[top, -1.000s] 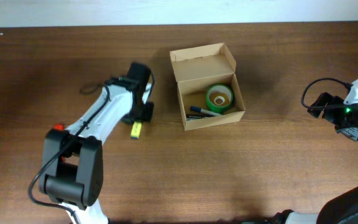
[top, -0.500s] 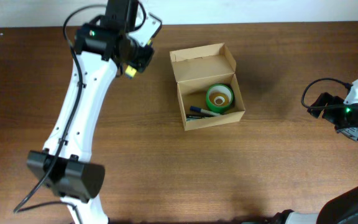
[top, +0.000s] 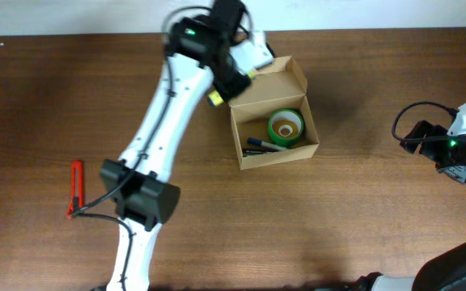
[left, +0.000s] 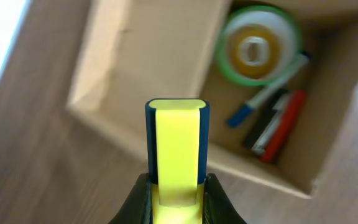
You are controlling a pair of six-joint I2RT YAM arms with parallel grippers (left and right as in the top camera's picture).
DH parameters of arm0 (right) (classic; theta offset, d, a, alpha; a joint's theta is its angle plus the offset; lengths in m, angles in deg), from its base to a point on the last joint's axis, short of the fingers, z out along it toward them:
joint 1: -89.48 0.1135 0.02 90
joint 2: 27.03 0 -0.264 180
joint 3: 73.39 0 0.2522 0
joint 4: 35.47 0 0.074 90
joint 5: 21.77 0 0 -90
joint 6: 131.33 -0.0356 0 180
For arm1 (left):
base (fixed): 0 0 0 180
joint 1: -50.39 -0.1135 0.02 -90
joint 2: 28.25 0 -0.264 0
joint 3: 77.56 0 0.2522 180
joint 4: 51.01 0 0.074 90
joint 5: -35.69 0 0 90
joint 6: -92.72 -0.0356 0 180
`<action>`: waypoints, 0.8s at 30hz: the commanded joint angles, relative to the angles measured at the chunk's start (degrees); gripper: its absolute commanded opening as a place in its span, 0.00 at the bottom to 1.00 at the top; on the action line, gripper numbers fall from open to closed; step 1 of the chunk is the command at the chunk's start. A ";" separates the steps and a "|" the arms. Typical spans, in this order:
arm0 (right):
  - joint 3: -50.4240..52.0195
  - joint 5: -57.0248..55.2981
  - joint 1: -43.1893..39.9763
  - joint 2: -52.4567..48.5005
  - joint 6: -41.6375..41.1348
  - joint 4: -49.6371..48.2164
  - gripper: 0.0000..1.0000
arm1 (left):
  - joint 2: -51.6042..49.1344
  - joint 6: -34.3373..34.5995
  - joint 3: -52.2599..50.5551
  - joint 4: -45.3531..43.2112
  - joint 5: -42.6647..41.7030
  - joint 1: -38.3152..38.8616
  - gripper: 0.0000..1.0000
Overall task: Pack container
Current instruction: 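Carry the yellow highlighter with the left gripper into the box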
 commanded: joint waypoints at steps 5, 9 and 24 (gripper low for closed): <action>-0.02 0.79 -0.09 -0.20 0.33 0.07 0.99 | -1.97 -7.06 1.57 1.46 -1.49 6.49 0.01; -0.02 0.76 -0.09 -0.20 0.33 0.09 0.99 | -3.56 -8.33 0.61 1.40 -1.51 8.96 0.01; -0.02 2.03 -0.09 -0.20 0.33 0.50 0.99 | -3.87 -10.97 -13.38 -3.69 -1.51 9.66 0.01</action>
